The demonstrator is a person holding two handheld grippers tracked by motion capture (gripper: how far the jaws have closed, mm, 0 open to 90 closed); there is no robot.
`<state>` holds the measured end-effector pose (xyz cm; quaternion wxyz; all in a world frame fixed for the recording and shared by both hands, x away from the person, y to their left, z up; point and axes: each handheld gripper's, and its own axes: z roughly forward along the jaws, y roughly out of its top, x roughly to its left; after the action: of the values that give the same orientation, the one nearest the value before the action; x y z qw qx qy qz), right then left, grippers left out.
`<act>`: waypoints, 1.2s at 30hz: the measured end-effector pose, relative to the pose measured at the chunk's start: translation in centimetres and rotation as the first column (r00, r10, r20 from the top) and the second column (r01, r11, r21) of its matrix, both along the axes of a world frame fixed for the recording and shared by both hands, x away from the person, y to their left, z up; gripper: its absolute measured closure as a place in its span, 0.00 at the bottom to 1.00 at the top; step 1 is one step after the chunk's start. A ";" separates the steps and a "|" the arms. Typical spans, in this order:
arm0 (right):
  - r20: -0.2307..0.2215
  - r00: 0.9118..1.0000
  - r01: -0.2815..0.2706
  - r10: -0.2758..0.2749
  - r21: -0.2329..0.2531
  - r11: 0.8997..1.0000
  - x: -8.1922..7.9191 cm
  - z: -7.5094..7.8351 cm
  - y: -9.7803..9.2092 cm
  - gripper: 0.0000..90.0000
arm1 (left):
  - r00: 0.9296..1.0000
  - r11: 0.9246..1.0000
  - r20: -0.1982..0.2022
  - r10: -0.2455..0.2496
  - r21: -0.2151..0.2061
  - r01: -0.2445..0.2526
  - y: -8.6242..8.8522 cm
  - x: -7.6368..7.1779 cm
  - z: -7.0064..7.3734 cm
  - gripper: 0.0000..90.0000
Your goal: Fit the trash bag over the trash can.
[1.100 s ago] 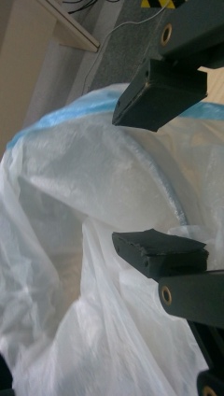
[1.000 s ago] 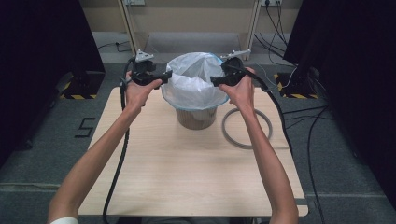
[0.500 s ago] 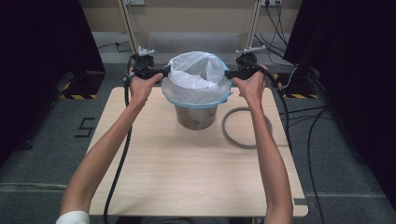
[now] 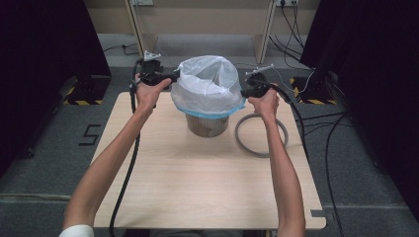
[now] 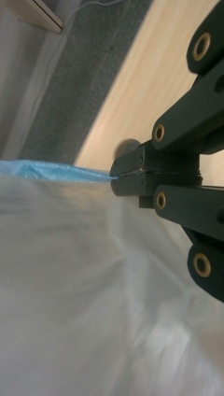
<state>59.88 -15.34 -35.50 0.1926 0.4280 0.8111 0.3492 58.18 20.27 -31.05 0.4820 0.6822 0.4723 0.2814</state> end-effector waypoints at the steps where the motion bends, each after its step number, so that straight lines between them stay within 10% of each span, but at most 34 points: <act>1: -0.010 1.000 -0.007 0.007 -0.011 1.000 0.0 -0.7 0.0 1.00 | 1.000 1.000 0.002 -0.004 -0.007 0.004 0.0 -0.1 -0.1 0.31; 12: -0.052 0.999 -0.012 0.010 -0.041 0.999 0.0 -5.3 -0.3 0.90 | 0.998 0.994 0.026 -0.054 -0.095 0.056 1.1 -2.2 -0.5 0.30; 16: -0.015 0.998 0.062 -0.062 -0.005 0.998 -0.6 -3.3 -0.8 0.64 | 0.997 0.993 0.042 -0.071 -0.095 0.075 1.4 -3.3 -0.5 0.30; 24: 0.091 0.996 0.018 -0.023 0.048 0.999 -3.9 2.4 -0.5 0.58 | 0.992 0.990 0.040 -0.123 -0.066 0.125 2.1 -5.4 -1.0 0.29; 36: 0.106 0.990 -0.095 0.090 0.050 0.994 -7.6 3.2 -0.1 0.58 | 0.984 0.982 0.010 -0.176 -0.073 0.177 3.9 -8.2 -3.7 0.29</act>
<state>52.26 -15.48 -32.32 0.2063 0.3762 0.8091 0.4016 49.94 24.15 -34.70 0.5308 0.7026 0.4192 0.2213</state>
